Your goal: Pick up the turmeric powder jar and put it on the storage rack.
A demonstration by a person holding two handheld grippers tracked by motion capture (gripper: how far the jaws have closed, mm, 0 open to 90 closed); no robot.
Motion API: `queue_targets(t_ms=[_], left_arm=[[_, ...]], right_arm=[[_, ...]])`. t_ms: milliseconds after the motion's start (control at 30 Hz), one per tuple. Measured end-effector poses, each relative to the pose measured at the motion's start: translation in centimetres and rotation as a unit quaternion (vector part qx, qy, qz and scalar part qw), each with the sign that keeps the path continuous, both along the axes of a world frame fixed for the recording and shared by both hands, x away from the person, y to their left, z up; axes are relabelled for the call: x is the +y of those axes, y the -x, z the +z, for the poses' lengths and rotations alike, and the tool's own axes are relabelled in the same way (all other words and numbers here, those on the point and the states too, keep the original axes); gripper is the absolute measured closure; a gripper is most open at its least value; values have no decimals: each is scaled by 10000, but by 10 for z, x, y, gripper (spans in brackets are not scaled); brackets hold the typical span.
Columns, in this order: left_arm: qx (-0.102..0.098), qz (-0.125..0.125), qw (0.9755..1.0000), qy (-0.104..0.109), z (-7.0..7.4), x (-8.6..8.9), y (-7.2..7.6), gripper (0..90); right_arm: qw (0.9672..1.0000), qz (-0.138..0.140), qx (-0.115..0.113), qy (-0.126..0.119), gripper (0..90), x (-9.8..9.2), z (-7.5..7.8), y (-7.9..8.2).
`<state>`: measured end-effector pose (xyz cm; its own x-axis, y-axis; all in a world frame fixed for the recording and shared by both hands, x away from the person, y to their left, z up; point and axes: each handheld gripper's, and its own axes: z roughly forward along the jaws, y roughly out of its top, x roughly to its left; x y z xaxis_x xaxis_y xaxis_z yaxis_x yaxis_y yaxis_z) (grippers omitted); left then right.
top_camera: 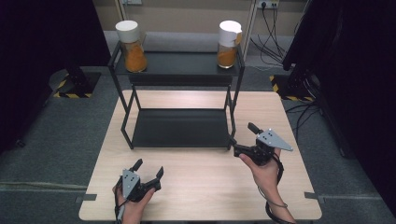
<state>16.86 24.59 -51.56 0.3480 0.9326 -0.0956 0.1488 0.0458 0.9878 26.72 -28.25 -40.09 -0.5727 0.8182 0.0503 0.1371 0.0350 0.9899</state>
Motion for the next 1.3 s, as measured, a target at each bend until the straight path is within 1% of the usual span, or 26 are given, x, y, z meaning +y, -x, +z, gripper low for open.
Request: queue_targets(t_ms=[167, 267, 800, 1300], left_arm=[[-2, -3, 10000, -11, 0, 0, 0, 118], [-5, -2, 10000, -6, 0, 0, 0, 118], [-11, 1, 10000, -21, 0, 0, 0, 118], [-16, 9, 10000, -26, 0, -1, 1, 118]], right_arm=[[10000, -9, 66, 27, 77, -3, -8, 3], [9999, -27, 133, 0, 77, -5, -14, 6], [9986, -68, 511, 123, 77, -15, -49, 21], [9973, -120, 706, 133, 77, -19, -78, 33]])
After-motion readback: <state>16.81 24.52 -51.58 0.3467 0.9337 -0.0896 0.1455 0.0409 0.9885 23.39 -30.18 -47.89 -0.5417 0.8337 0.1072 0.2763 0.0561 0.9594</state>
